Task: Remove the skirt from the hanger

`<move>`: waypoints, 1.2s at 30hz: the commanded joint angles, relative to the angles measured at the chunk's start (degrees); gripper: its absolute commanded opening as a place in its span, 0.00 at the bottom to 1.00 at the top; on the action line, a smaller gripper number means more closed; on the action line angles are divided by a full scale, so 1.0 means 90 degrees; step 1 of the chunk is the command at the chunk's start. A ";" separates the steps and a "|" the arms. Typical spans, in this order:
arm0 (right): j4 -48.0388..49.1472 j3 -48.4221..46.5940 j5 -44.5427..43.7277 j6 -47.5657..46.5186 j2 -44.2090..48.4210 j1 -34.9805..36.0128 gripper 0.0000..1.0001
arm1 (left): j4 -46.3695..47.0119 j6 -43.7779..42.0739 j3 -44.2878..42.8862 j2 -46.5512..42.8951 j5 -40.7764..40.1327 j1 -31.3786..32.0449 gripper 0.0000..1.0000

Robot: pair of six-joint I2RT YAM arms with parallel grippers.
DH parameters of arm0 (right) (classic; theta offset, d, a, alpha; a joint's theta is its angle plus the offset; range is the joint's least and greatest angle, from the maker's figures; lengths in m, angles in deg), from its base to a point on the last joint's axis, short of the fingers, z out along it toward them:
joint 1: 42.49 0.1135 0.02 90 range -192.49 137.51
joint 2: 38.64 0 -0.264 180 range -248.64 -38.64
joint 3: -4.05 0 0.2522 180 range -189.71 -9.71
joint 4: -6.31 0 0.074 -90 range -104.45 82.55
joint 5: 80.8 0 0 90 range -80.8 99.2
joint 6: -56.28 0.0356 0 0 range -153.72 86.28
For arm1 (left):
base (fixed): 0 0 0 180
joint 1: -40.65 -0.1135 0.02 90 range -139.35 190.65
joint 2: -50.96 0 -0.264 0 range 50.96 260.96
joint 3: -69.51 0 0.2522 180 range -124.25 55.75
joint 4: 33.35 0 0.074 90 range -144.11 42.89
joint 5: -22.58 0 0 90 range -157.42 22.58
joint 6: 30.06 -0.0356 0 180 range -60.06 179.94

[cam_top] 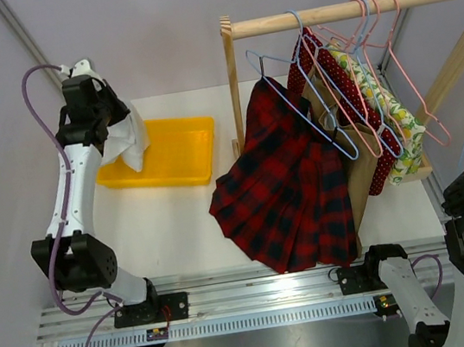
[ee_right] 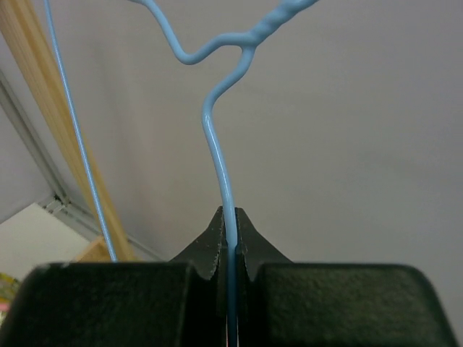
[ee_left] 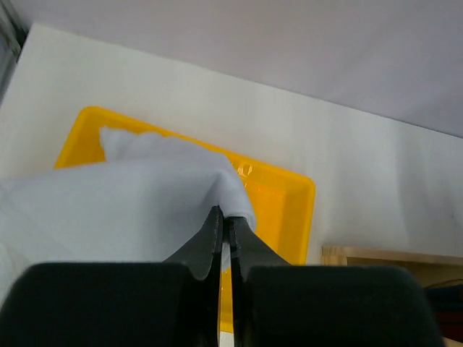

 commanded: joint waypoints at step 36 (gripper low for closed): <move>0.0359 -0.2051 0.2639 0.0640 -0.3665 -0.0022 0.00 | 0.0339 0.0676 0.0713 0.0006 0.0595 -0.0469 0.99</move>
